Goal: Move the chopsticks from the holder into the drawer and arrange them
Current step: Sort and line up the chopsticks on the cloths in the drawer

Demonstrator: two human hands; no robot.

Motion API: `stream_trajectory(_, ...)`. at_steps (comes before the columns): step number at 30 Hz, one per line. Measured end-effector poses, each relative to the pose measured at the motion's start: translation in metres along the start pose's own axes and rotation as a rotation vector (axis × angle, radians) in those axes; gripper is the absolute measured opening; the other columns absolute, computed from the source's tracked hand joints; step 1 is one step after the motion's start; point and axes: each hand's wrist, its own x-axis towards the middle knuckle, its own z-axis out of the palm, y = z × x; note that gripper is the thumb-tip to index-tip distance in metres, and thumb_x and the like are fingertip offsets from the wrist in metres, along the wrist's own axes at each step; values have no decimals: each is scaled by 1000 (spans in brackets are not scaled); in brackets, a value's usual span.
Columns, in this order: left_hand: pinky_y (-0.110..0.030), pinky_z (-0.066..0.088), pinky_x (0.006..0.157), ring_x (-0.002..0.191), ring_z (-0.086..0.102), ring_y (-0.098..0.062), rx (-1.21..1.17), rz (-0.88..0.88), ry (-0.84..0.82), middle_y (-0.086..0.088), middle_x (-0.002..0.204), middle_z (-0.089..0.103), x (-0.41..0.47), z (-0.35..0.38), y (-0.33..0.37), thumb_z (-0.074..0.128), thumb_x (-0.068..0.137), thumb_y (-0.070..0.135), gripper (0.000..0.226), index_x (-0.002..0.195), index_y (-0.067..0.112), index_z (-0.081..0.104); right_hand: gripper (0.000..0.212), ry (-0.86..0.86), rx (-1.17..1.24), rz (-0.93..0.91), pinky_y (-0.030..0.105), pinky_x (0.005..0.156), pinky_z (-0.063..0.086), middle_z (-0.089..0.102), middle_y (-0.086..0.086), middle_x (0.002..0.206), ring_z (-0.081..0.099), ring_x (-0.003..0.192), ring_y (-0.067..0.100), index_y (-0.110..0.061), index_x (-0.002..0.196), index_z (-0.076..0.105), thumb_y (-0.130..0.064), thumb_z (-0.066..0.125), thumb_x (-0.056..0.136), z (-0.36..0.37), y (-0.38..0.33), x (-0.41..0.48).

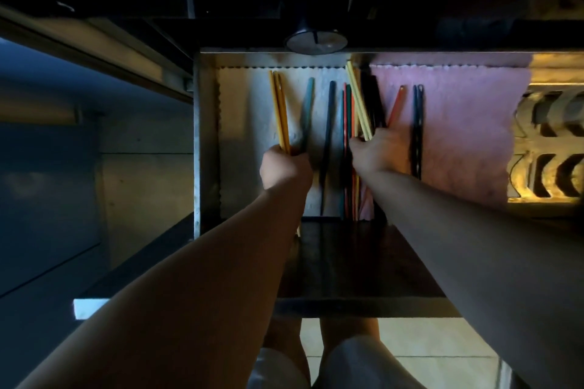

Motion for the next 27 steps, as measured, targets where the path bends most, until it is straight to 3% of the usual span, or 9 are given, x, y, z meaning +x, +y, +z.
stream_trajectory(3, -30, 55, 71, 77, 66, -25, -2, -27, -10, -3, 79, 67, -2, 4, 2, 69, 77, 21, 16, 92, 15, 70, 40, -14, 120, 13, 26, 79, 53, 64, 10, 99, 64, 95, 27, -7, 106, 65, -37, 61, 81, -7, 0, -4)
stream_trajectory(5, -31, 56, 69, 77, 67, -26, -25, -54, -8, -4, 80, 68, -4, 6, 3, 67, 77, 20, 17, 93, 16, 71, 31, -8, 175, -16, 6, 52, 39, 59, 6, 84, 59, 69, 16, -7, 99, 67, -33, 59, 84, -18, 2, -11)
stream_trajectory(6, -32, 57, 70, 78, 68, -28, -48, -71, -10, -5, 80, 69, -6, 8, 4, 66, 77, 20, 18, 94, 16, 71, 26, -8, 224, -25, 4, 45, 35, 58, 6, 84, 54, 60, 10, -8, 98, 67, -29, 59, 86, -23, 3, -16)
stream_trajectory(8, -33, 57, 73, 82, 70, -30, -101, -98, -34, -7, 82, 71, -10, 14, 7, 64, 78, 17, 21, 97, 15, 73, 15, 4, 331, -13, 14, 51, 38, 59, 4, 74, 52, 55, 11, -13, 81, 66, -24, 57, 86, -31, 7, -20)
stream_trajectory(10, -33, 55, 72, 87, 71, -31, -139, -103, -65, -10, 85, 73, -16, 21, 11, 62, 81, 16, 22, 100, 13, 74, 26, 15, 417, 33, 22, 53, 35, 50, -3, 57, 47, 51, 14, -14, 59, 54, -21, 54, 84, -39, 9, -23)
stream_trajectory(12, -35, 56, 75, 89, 71, -31, -147, -97, -68, -14, 92, 74, -24, 27, 15, 60, 82, 16, 23, 100, 12, 74, 31, 1, 491, 77, 23, 49, 29, 41, -5, 51, 40, 45, 13, -15, 53, 45, -20, 53, 82, -47, 13, -23)
stream_trajectory(17, -32, 56, 77, 89, 69, -28, -74, -39, -34, -8, 91, 72, -37, 34, 18, 56, 89, 18, 22, 104, 16, 72, 25, -117, 704, 128, 25, 44, 26, 40, -3, 49, 36, 40, 12, -20, 59, 52, -24, 59, 83, -63, 23, -26)
stream_trajectory(19, -38, 57, 81, 90, 69, -31, -15, 3, -37, -10, 94, 72, -40, 37, 18, 55, 89, 19, 22, 105, 15, 70, 29, -188, 765, 129, 20, 40, 27, 40, -2, 48, 35, 35, 12, -17, 63, 52, -27, 59, 89, -69, 25, -28)
stream_trajectory(27, -30, 48, 67, 86, 68, -31, 58, 98, -199, -13, 86, 70, -63, 51, 34, 57, 91, 25, 13, 83, 18, 65, 21, -509, 989, 218, 21, 43, 49, 61, 1, 55, 57, 41, 12, -7, 84, 62, -22, 54, 97, -95, 33, -32)
